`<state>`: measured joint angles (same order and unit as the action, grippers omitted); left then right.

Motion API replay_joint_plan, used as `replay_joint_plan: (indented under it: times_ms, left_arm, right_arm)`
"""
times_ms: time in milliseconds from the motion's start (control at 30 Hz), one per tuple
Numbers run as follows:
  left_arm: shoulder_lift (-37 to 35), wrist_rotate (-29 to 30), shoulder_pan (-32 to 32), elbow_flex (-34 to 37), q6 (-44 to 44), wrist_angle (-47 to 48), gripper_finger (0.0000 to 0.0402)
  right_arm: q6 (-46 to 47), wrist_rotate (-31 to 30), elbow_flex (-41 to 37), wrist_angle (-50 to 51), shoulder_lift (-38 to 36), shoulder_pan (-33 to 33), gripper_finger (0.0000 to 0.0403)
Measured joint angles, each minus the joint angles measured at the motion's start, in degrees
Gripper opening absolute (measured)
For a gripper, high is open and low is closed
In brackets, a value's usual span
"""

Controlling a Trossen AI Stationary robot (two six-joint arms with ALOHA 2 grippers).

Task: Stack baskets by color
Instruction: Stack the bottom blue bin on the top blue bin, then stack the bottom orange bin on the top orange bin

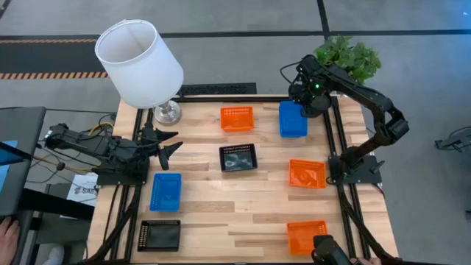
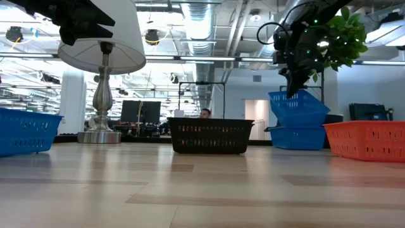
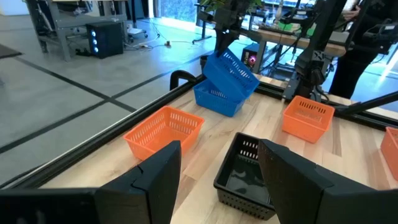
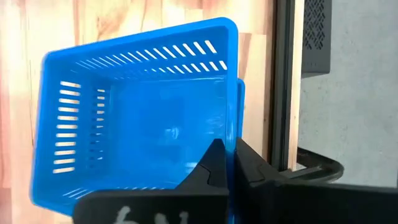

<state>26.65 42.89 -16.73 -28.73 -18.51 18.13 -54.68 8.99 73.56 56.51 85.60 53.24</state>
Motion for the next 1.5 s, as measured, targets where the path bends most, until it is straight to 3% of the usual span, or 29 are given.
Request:
replay_joint_plan:
  times_ms: [733, 1300, 1500]
  left_arm:
    - [0.0, 0.0, 0.0, 0.0, 0.4, 0.4, 0.0201]
    - [0.0, 0.0, 0.0, 0.0, 0.4, 0.4, 0.0201]
    - [0.0, 0.0, 0.0, 0.0, 0.3, 0.4, 0.0201]
  right_arm:
    - [1.7, -2.0, 0.0, 0.5, 0.0, -1.6, 0.0042]
    - [1.8, -2.2, 0.0, 0.8, 0.0, -1.5, 0.0120]
    - [2.3, -5.2, 0.2, 0.1, -0.5, -3.2, 0.0156]
